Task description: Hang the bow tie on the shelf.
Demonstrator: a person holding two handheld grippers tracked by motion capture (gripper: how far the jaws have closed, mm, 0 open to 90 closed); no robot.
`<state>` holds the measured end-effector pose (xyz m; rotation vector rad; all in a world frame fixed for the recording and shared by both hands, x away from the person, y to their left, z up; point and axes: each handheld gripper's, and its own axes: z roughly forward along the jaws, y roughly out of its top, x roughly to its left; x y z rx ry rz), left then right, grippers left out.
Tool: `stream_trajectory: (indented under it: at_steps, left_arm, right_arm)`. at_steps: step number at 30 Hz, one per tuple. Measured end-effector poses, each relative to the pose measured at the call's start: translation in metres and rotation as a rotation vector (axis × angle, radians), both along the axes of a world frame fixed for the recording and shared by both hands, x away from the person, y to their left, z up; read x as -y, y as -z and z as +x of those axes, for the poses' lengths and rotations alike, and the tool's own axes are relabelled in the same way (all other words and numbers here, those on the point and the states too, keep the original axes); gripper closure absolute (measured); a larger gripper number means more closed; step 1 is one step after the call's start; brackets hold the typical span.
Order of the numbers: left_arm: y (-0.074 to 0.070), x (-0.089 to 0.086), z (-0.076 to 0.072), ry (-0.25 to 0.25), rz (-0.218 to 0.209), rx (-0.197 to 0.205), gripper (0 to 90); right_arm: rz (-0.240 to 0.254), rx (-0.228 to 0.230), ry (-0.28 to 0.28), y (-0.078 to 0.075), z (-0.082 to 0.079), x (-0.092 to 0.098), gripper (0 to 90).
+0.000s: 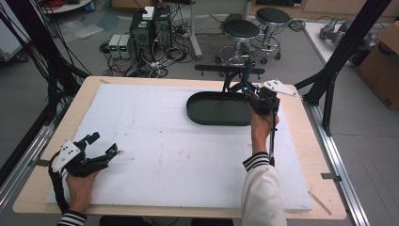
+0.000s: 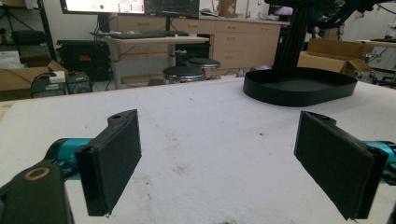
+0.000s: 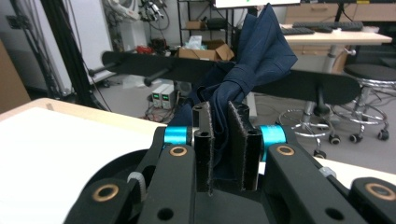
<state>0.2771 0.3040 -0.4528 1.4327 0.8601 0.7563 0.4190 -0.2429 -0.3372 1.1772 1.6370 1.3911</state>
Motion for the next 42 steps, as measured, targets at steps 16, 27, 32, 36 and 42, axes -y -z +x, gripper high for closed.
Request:
stream_trajectory:
  at_steps: [16, 27, 32, 36, 42]
  left_arm:
    - [0.0, 0.0, 0.0, 0.0, 0.001, -0.001, 15.1]
    - [0.0, 0.0, 0.0, -0.001, 0.002, 0.0, 15.1]
    - [0.0, 0.0, 0.0, -0.001, 0.002, 0.0, 15.1]
    - [0.0, 0.0, 0.0, 0.0, 0.0, -0.001, 15.1]
    - [0.0, 0.0, 0.0, 0.0, 0.004, -0.001, 15.1]
  right_arm:
    - [-0.024, -0.061, 0.056, 0.018, 0.018, 0.001, 80.4]
    - [-0.043, -0.089, 0.06, 0.024, 0.023, -0.001, 78.9]
    - [-0.052, -0.113, 0.066, 0.025, 0.025, -0.001, 77.4]
    - [-0.062, -0.121, 0.066, 0.025, 0.025, -0.002, 75.9]
    - [-0.086, -0.138, 0.053, 0.024, 0.023, -0.002, 68.6]
